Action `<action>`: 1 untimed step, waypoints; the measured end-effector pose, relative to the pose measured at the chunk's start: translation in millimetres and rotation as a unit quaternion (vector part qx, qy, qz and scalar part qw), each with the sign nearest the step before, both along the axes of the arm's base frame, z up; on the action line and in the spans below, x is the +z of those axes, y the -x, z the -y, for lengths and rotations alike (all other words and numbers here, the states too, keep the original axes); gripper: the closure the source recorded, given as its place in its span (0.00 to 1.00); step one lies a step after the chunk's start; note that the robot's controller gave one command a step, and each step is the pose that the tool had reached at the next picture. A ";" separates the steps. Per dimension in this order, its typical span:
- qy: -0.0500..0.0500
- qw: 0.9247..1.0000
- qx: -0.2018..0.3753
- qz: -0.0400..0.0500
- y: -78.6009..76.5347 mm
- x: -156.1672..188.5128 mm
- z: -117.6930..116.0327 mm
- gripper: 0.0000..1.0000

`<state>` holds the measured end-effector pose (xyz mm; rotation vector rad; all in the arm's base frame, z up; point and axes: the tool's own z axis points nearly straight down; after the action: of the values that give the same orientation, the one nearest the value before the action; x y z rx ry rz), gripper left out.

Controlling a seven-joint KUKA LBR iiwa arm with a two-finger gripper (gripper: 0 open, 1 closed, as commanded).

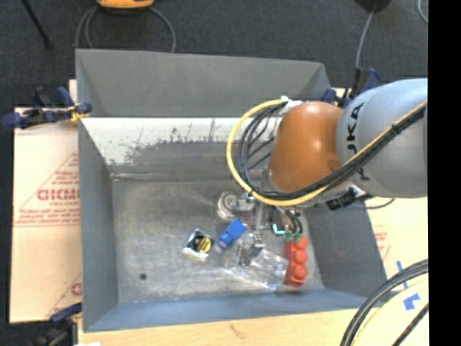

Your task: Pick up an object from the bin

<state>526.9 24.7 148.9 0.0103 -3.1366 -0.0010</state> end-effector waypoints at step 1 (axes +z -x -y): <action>-0.001 0.993 -0.117 0.005 30.4 -63.5 40.3 0.00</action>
Offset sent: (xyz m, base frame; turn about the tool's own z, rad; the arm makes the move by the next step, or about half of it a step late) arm -0.0389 -0.0499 -0.0789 0.2552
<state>496.4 -15.6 85.4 -0.3582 -3.1264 -0.0062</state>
